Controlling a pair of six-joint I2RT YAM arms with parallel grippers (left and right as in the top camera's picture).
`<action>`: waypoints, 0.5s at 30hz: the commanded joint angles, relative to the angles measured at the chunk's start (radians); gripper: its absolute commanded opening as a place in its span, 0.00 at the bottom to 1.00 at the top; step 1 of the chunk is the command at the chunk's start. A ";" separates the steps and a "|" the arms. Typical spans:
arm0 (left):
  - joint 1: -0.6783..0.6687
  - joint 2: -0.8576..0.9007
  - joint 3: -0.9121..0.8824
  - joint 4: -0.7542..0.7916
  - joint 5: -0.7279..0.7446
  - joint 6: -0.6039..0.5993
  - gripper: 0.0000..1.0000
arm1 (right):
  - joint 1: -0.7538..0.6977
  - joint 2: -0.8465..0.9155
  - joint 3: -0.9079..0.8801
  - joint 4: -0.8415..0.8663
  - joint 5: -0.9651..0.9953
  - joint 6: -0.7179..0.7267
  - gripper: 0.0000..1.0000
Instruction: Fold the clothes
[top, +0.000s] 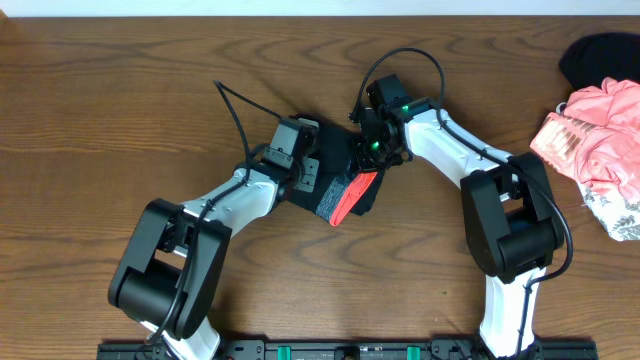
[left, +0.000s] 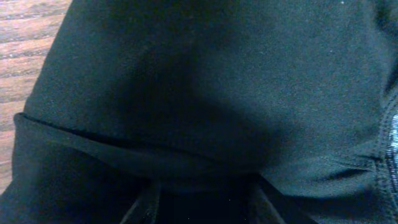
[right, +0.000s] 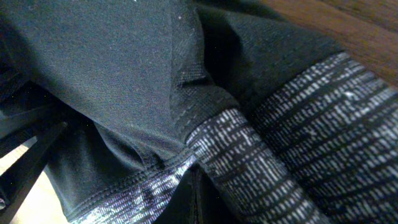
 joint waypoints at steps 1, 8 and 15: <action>0.037 0.019 0.003 -0.011 -0.053 -0.009 0.47 | -0.031 0.103 -0.055 -0.025 0.172 0.020 0.01; 0.050 -0.192 0.006 -0.090 -0.054 -0.052 0.54 | -0.031 0.104 -0.055 -0.065 0.181 0.076 0.01; 0.128 -0.383 0.006 -0.325 -0.053 -0.225 0.54 | 0.016 0.104 -0.069 -0.140 0.171 0.321 0.01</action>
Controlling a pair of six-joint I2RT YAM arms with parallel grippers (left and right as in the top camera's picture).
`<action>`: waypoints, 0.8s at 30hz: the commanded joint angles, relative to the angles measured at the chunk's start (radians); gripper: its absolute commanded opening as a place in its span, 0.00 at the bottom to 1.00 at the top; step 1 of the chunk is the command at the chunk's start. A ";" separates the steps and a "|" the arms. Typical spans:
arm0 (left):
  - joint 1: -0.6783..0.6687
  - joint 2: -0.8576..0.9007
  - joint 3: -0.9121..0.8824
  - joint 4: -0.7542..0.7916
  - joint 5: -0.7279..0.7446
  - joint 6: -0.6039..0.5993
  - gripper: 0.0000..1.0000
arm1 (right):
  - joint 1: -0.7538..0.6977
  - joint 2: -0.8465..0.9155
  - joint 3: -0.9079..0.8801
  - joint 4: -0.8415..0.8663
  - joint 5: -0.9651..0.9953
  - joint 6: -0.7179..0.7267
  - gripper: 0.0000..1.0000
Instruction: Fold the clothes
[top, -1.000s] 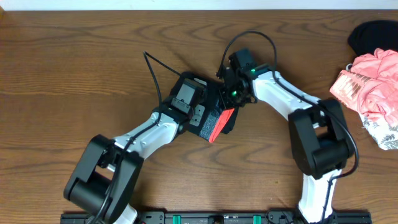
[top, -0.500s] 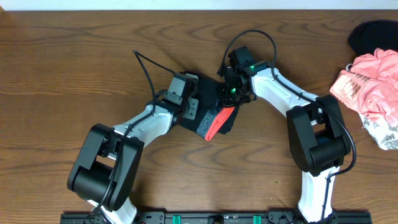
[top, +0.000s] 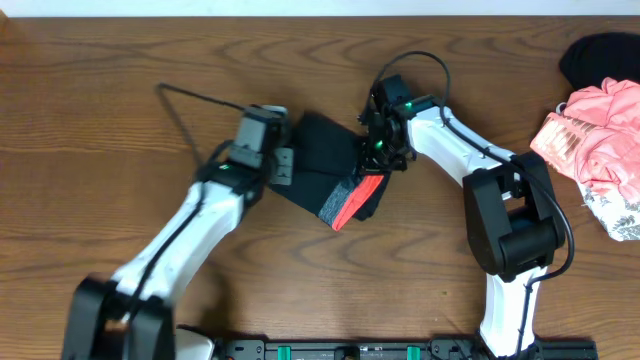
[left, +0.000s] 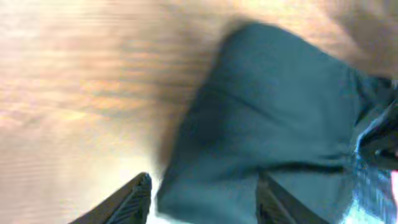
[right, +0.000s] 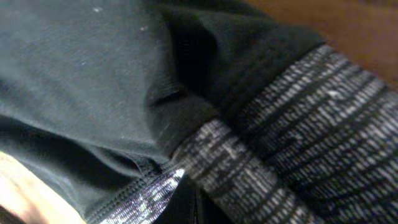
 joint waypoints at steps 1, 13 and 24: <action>0.048 -0.053 0.006 -0.074 -0.020 -0.150 0.55 | 0.043 0.100 -0.084 -0.040 0.159 0.147 0.01; 0.114 -0.083 0.006 -0.128 0.211 -0.222 0.57 | 0.104 0.013 -0.025 0.035 0.134 -0.053 0.01; 0.114 -0.077 -0.001 -0.135 0.229 -0.308 0.31 | -0.038 -0.106 0.023 0.098 0.181 -0.179 0.03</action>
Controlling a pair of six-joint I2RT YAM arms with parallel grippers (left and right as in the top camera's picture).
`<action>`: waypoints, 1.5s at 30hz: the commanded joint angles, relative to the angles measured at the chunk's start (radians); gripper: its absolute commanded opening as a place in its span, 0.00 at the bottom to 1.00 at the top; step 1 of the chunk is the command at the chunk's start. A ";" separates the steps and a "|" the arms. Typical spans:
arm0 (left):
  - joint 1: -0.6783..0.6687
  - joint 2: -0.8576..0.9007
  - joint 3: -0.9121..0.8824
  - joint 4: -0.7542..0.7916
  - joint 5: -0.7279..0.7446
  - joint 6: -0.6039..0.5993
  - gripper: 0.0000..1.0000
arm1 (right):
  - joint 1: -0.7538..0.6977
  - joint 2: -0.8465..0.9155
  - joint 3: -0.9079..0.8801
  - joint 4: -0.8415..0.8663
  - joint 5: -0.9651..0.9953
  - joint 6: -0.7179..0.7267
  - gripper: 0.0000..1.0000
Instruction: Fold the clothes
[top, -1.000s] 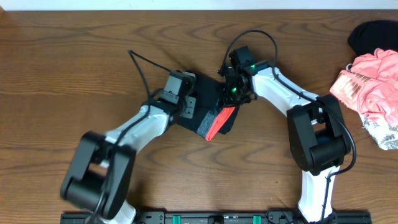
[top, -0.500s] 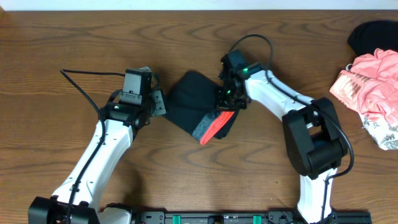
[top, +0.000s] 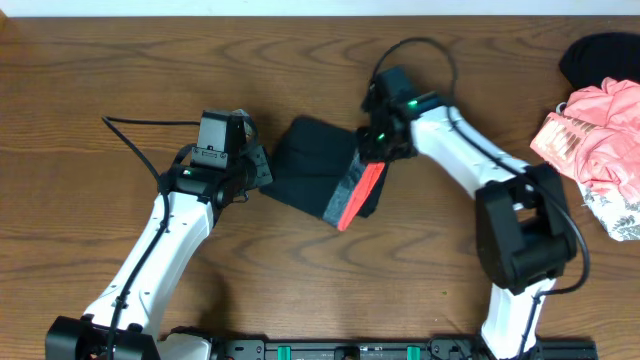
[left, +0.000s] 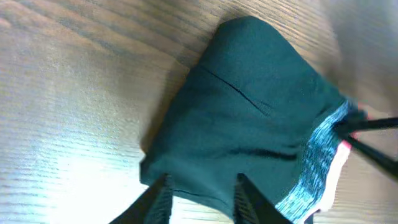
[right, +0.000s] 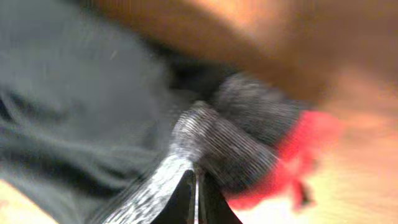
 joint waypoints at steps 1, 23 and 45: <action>0.002 0.000 -0.003 -0.008 0.040 -0.048 0.31 | -0.034 -0.015 0.016 0.022 0.041 -0.096 0.03; -0.092 0.225 -0.013 0.047 0.076 -0.087 0.15 | -0.030 0.101 0.016 0.056 0.043 -0.198 0.02; -0.075 0.257 -0.013 0.348 -0.048 -0.060 0.34 | 0.113 0.117 0.002 -0.240 0.022 -0.010 0.01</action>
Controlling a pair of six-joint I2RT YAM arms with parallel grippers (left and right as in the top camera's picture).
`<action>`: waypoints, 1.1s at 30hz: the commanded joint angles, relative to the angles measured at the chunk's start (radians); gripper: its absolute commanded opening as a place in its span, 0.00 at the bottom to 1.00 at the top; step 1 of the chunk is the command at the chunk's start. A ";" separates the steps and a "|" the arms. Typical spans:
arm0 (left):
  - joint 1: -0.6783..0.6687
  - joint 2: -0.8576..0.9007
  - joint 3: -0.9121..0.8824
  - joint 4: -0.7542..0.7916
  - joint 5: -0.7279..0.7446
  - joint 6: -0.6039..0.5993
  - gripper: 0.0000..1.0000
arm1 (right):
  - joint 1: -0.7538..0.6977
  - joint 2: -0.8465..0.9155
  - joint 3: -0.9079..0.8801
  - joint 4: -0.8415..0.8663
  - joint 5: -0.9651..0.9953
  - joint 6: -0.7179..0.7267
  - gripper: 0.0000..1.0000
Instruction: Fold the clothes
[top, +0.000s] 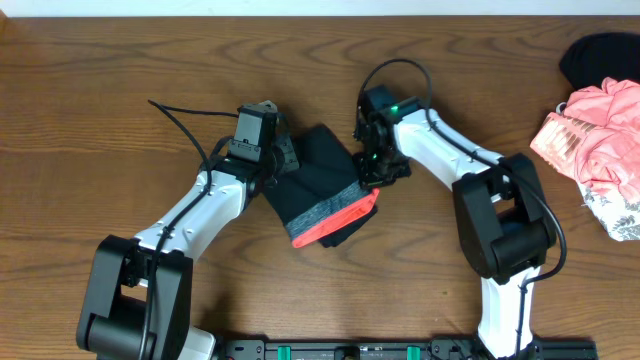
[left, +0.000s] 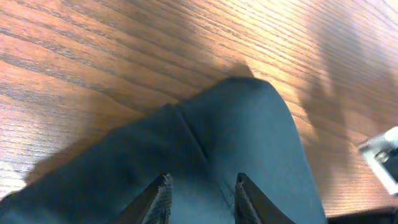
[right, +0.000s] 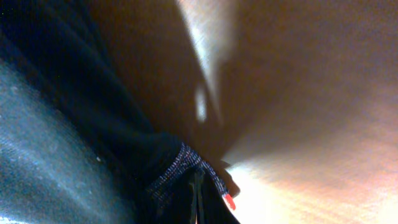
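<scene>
A folded black garment with a grey and red waistband lies at the table's middle. My left gripper is over its left part, open, with both fingers spread above the dark cloth and nothing between them. My right gripper is at the garment's right edge. In the right wrist view it is shut on the grey waistband edge, with a red tip showing beside it.
A pile of other clothes lies at the right edge: a pink garment, a black one behind it and a patterned one in front. Bare wooden table surrounds the garment. A black cable trails from the left arm.
My left gripper was off to the left of the garment and now is over its left part, still open. The garment has turned, so the red waistband lies along its near edge. The right gripper stays shut.
Both grippers were first pressed close against the black garment. Then my left gripper was open and drawn back to the left, later farther left, while the right kept hold of the waistband. Now the left is back over the cloth and the garment has turned.
</scene>
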 joint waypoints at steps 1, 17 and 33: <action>0.018 0.008 -0.004 0.001 -0.016 0.014 0.34 | 0.041 0.024 -0.018 -0.018 -0.047 0.060 0.01; 0.072 -0.227 0.001 -0.208 0.069 0.153 0.50 | -0.032 0.011 -0.005 0.000 -0.087 -0.057 0.01; 0.193 -0.153 -0.042 -0.459 0.087 -0.035 0.60 | -0.027 -0.118 0.052 0.022 -0.128 -0.166 0.01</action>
